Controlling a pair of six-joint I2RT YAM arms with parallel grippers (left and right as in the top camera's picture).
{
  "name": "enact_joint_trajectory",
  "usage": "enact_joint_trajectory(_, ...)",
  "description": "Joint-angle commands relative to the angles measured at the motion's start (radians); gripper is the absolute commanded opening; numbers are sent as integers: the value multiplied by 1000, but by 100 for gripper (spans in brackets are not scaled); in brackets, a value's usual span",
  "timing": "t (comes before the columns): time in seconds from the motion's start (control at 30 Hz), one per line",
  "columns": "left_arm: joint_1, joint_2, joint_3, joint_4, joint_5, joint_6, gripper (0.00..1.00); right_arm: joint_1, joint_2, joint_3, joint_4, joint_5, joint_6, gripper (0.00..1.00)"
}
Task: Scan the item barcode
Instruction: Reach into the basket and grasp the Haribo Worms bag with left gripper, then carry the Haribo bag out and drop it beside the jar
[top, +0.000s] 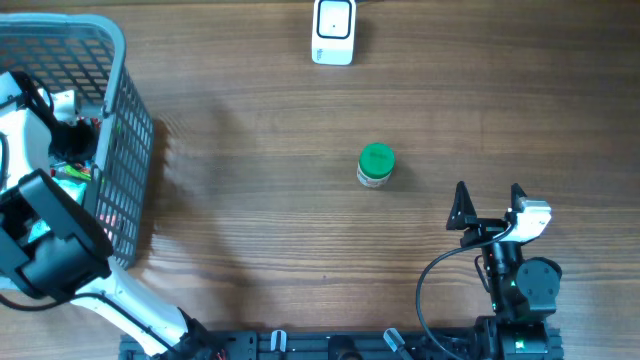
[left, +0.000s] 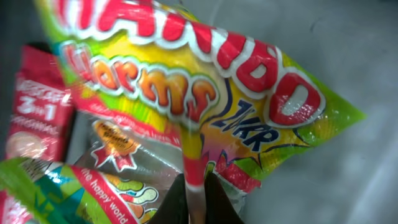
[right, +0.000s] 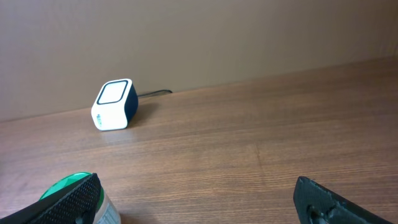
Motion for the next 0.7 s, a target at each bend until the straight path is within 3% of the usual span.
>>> enact_joint_trajectory(0.0,1,-172,98,4,2,-68,4,4,-1,-1,3,-16,5,100)
enact_joint_trajectory(0.13,1,-333,110,14,2,-68,4,4,-1,-1,3,-16,5,100)
enact_joint_trajectory(0.27,1,-362,109,-2,2,-136,5,4,-1,-1,3,-16,5,100)
enact_joint_trajectory(0.3,1,-356,105,-19,2,-138,64,4,-1,-1,3,-16,5,100)
enact_joint_trajectory(0.33,1,-344,100,-41,2,-117,97,4,-1,-1,3,-16,4,100)
enact_joint_trajectory(0.5,1,-224,21,-103,-7,96,100,4,-1,-1,3,-16,4,99)
enact_joint_trajectory(0.67,1,-112,-26,-83,-25,205,100,4,-1,-1,2,-16,4,100)
